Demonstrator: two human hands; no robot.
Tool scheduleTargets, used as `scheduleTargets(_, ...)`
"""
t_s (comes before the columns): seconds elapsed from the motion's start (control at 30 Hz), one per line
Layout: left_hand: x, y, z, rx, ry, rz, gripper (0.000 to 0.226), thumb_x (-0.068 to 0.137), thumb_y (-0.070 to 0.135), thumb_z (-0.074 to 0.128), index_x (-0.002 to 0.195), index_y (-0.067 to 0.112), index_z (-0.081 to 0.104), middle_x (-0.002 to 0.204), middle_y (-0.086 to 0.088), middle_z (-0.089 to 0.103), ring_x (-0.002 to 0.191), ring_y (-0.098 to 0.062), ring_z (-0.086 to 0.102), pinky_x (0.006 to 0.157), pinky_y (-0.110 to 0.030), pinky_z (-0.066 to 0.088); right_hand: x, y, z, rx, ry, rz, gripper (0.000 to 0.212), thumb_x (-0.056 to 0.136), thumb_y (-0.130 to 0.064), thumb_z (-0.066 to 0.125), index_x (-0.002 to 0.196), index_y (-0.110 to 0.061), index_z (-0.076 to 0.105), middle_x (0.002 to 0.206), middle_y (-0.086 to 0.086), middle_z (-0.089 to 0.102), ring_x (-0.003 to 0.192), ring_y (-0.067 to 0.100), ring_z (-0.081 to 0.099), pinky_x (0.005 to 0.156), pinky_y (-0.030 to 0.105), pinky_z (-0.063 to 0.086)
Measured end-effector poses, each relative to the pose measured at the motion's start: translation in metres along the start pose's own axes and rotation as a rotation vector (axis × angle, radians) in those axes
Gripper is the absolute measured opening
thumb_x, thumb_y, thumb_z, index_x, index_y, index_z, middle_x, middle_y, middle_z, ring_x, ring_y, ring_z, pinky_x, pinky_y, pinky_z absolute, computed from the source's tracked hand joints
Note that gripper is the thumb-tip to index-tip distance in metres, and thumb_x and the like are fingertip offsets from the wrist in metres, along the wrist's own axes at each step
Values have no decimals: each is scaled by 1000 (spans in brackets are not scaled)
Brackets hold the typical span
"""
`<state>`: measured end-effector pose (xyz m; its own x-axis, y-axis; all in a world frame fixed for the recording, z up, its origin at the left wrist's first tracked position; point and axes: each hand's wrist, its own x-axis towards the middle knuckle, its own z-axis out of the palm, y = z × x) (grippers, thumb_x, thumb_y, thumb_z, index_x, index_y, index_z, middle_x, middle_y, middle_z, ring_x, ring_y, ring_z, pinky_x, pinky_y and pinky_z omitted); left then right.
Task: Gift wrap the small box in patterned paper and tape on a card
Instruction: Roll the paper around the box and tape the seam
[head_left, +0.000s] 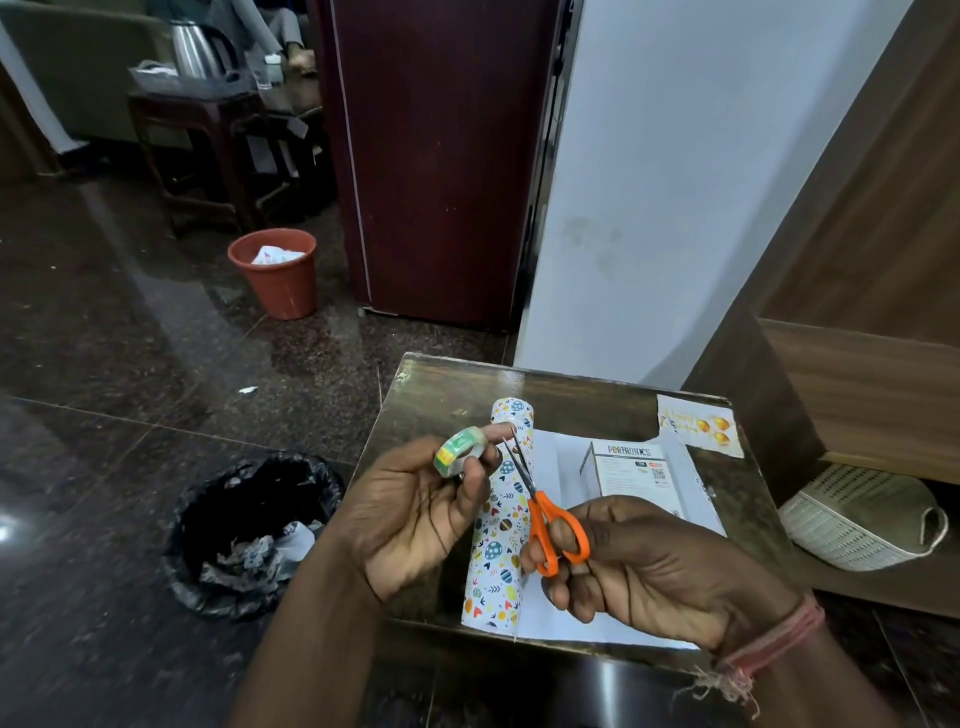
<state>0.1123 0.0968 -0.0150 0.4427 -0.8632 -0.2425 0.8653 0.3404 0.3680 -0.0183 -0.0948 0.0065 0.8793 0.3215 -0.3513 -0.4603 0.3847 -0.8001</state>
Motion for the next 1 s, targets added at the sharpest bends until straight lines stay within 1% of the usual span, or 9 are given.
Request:
scheduleTargets(0.13, 0, 0, 1, 22, -5, -14, 81, 53, -6, 93, 128, -14, 62, 96, -19, 62, 67, -13, 67, 61, -21, 62, 2, 1, -1, 13, 13, -16, 55, 73, -25, 91, 101, 13, 65, 100, 24, 64, 71, 26, 64, 55, 27, 54)
scheduleTargets(0.37, 0, -5, 1, -11, -25, -37, 94, 56, -9, 90, 140, -16, 49, 96, -23, 63, 64, -18, 68, 58, -26, 62, 3, 2, 2, 27, 12, -27, 52, 75, -25, 90, 100, 13, 65, 100, 25, 63, 71, 26, 64, 54, 27, 54)
scheduleTargets(0.5, -1, -5, 4, 24, -57, -68, 81, 57, -8, 90, 131, -15, 60, 96, -19, 61, 63, -13, 67, 60, -23, 62, 5, 2, 4, 31, 25, -45, 44, 78, -26, 88, 97, 9, 68, 98, 23, 63, 71, 24, 64, 55, 26, 54)
scheduleTargets(0.67, -2, -2, 3, 54, -58, -61, 79, 56, -7, 90, 129, -14, 62, 97, -18, 62, 65, -13, 67, 61, -22, 62, 7, 0, 3, 28, 60, -62, 40, 76, -21, 89, 93, 8, 68, 95, 24, 62, 67, 22, 63, 53, 24, 53)
scheduleTargets(0.77, -4, 2, 0, 51, -39, -31, 81, 58, -6, 90, 132, -15, 59, 98, -19, 62, 66, -14, 68, 62, -23, 62, 8, -2, 4, 14, 61, -64, 35, 81, -18, 84, 96, 9, 67, 96, 23, 64, 70, 23, 65, 57, 26, 55)
scheduleTargets(0.83, -7, 6, -2, 57, -23, -1, 70, 68, -5, 82, 134, -14, 58, 100, -18, 61, 69, -13, 68, 63, -22, 62, 9, -3, 8, -13, 73, -78, 27, 89, -14, 74, 98, 10, 67, 98, 23, 64, 72, 24, 65, 60, 27, 55)
scheduleTargets(0.9, -11, 12, -2, 72, 1, 49, 49, 83, -5, 65, 132, -12, 61, 105, -18, 62, 74, -11, 67, 65, -20, 61, 13, -6, 17, -33, 132, -117, 22, 97, -8, 63, 102, 13, 66, 99, 22, 65, 74, 24, 64, 62, 28, 55)
scheduleTargets(0.97, -15, 21, -5, 110, 32, 129, 41, 91, -6, 53, 130, -10, 63, 114, -16, 63, 77, -9, 65, 66, -17, 60, 23, -8, 28, -90, 249, -158, 23, 100, -6, 57, 104, 15, 65, 98, 21, 67, 75, 24, 65, 66, 28, 56)
scheduleTargets(1.0, -17, 25, -7, 133, 48, 169, 40, 93, -4, 50, 130, -8, 65, 115, -13, 63, 77, -8, 64, 66, -17, 60, 30, -9, 35, -138, 336, -175, 24, 100, -6, 57, 103, 16, 66, 94, 21, 69, 74, 25, 66, 67, 29, 57)
